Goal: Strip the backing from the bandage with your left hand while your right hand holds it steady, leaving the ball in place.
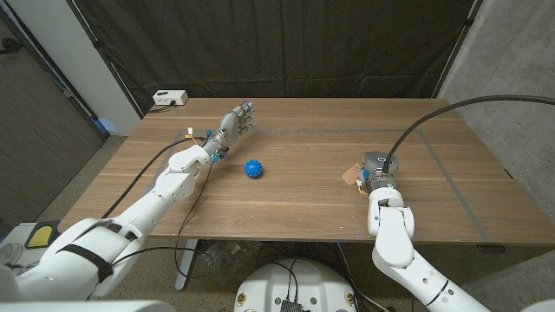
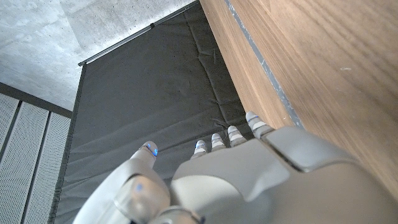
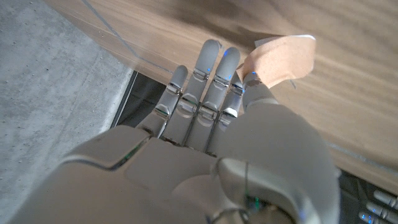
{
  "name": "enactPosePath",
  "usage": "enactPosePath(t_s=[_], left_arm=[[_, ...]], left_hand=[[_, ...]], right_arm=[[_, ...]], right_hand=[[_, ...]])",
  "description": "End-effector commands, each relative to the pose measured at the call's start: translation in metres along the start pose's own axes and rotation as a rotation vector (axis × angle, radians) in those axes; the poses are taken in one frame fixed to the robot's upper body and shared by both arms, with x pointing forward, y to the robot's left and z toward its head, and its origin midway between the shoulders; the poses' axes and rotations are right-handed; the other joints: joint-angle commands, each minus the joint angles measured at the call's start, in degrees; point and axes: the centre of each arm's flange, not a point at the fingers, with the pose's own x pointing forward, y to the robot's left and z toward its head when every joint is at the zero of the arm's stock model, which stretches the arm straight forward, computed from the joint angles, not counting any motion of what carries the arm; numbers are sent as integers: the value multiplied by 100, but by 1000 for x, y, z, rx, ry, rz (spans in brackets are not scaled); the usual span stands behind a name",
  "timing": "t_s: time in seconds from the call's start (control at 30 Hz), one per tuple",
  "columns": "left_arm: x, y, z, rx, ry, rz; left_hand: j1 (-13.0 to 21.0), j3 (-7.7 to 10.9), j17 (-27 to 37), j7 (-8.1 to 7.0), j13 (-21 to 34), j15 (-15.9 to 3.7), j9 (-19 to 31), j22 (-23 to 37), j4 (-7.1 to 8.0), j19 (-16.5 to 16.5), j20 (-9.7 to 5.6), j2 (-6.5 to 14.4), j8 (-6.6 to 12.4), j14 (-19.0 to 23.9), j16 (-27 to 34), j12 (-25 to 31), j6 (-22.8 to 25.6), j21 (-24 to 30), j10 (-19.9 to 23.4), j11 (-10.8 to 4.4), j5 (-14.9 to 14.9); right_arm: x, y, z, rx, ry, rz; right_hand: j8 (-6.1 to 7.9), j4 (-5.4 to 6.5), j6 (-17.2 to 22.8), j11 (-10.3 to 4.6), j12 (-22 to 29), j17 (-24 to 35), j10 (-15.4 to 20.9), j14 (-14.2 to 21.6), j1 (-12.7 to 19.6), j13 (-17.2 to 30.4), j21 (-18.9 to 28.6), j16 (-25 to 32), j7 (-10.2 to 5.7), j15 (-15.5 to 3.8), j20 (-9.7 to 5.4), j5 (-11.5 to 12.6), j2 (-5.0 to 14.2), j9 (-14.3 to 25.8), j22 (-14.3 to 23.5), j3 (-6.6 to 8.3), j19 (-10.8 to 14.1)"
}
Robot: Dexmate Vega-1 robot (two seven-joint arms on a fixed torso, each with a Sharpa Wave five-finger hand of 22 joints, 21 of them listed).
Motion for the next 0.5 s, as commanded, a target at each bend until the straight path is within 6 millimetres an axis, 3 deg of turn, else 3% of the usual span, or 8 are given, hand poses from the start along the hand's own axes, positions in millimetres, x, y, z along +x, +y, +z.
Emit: enactPosePath(t_s=[0.03, 0.07, 0.17, 0.23, 0.27, 0.3, 0.47, 0.5], left_arm=[[6, 1, 3, 25, -2, -17], [7, 1, 4, 30, -2, -19], [8, 2, 7, 62, -7, -22], [8, 2, 9, 78, -11, -24], [9, 2, 10, 85, -14, -24], [9, 2, 11, 95, -17, -25], [12, 0, 17, 136, -23, -35], [12, 0, 19, 144, -23, -39]], left_hand=[[80, -9, 23, -138, 29, 3, 15, 1, -74, -36, 3, -12, 1, -95, -24, -23, -34, -24, -56, -6, 28], [99, -5, 21, -169, 30, 5, 14, 0, -89, -39, 3, -17, 9, -97, -24, -23, -16, -27, -57, -2, 26], [435, 109, 5, -401, 31, 22, 14, -15, -338, -59, 15, -2, 87, -119, -28, 7, 193, -56, -6, 2, -17], [617, 183, 1, -410, 32, -4, 17, -18, -465, -65, 6, 32, 119, -114, -23, 28, 307, -67, 49, -35, -51], [885, 297, -3, -408, 37, -9, 28, -22, -648, 6, 15, 95, 194, -95, -16, 52, 561, -52, 117, -15, -109], [984, 332, -3, -422, 38, 5, 29, -22, -723, 6, 33, 99, 193, -71, -9, 68, 601, -57, 166, -38, -132], [1341, 467, 3, -416, 47, -12, 44, -16, -985, 57, 39, 143, 273, 88, 31, 123, 960, -50, 351, -99, -167], [1406, 492, 5, -415, 49, 17, 45, -13, -1032, 63, 81, 155, 288, 101, 30, 135, 1040, -49, 395, -56, -167]], right_arm=[[-8, -17, -6, 215, -15, -193], [-8, -18, -6, 231, -22, -200], [-9, -21, -7, 280, -40, -217], [-9, -23, -7, 311, -47, -225], [-9, -24, -7, 324, -52, -228], [-9, -25, -7, 334, -58, -233], [-8, -29, -9, 404, -77, -247], [-8, -29, -9, 423, -84, -247]], right_hand=[[-21, 18, 78, -26, 62, 30, 25, 42, 45, 56, 58, 2, -4, -535, -290, -49, 53, 18, 10, 8, -42], [-23, 21, 80, -21, 69, 35, 20, 45, 45, 66, 67, 1, -4, -533, -291, -56, 55, 18, 10, 7, -44], [-25, 24, 93, -27, 92, 47, 21, 50, 56, 96, 99, -5, -18, -537, -304, -71, 62, 19, 9, 12, -36], [-28, 23, 95, -29, 101, 52, 16, 53, 64, 109, 114, -7, -19, -541, -305, -78, 63, 19, 8, 15, -32], [-30, 25, 95, -30, 105, 56, 13, 56, 63, 117, 122, -7, -18, -536, -308, -82, 61, 20, 7, 13, -28], [-26, 23, 113, -24, 120, 62, 24, 58, 72, 130, 138, -10, -13, -540, -301, -88, 62, 20, 6, 16, -23], [-39, 32, 119, -37, 153, 83, 7, 65, 81, 183, 203, -23, -13, -536, -324, -116, 62, 22, 1, 17, 9], [-35, 31, 136, -61, 163, 88, 15, 66, 85, 191, 215, -24, -19, -539, -321, -120, 58, 22, 0, 17, 17]])
